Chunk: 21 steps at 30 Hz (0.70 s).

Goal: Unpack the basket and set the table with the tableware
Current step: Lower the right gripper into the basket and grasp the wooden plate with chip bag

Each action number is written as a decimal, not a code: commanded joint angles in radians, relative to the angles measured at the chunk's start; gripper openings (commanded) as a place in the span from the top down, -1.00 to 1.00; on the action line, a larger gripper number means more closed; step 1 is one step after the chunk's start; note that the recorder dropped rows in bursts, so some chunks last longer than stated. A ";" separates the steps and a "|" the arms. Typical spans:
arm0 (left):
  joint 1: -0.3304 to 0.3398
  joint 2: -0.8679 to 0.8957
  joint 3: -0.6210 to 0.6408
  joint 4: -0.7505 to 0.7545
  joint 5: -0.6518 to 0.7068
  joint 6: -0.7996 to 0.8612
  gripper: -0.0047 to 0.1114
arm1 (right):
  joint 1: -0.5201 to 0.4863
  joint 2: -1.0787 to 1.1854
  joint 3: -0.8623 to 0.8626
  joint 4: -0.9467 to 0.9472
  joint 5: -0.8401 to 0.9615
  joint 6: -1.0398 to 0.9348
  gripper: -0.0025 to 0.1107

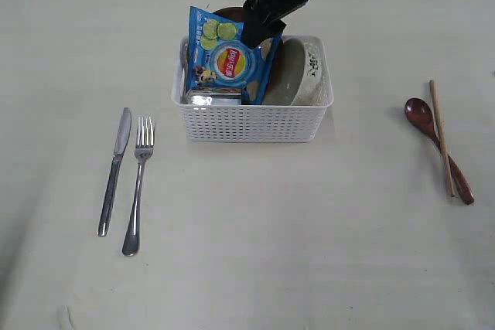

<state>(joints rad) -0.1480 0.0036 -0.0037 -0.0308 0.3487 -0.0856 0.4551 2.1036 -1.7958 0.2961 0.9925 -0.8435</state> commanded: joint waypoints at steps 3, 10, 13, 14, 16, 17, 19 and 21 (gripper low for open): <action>-0.005 -0.004 0.004 0.001 -0.002 0.003 0.92 | 0.001 0.024 -0.005 0.011 -0.075 -0.019 -0.22; -0.005 -0.004 0.004 0.001 -0.002 0.003 0.92 | 0.001 0.066 -0.005 0.011 -0.128 -0.019 -0.22; -0.005 -0.004 0.004 0.001 -0.002 0.003 0.92 | 0.001 0.077 -0.005 0.016 -0.143 -0.019 -0.16; -0.005 -0.004 0.004 0.001 -0.002 0.003 0.92 | 0.001 0.079 -0.005 0.016 -0.150 -0.019 -0.09; -0.005 -0.004 0.004 0.001 -0.002 0.003 0.92 | 0.001 0.079 -0.005 0.016 -0.157 -0.019 0.04; -0.005 -0.004 0.004 0.001 -0.002 0.003 0.92 | 0.001 0.079 -0.005 0.016 -0.157 -0.019 0.15; -0.005 -0.004 0.004 0.001 -0.002 0.003 0.92 | 0.001 0.079 -0.005 0.016 -0.157 -0.019 0.32; -0.005 -0.004 0.004 0.001 -0.002 0.003 0.92 | 0.001 0.079 -0.005 0.016 -0.146 -0.017 0.50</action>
<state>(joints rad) -0.1480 0.0036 -0.0037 -0.0308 0.3487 -0.0856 0.4577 2.1801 -1.7995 0.3076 0.8502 -0.8583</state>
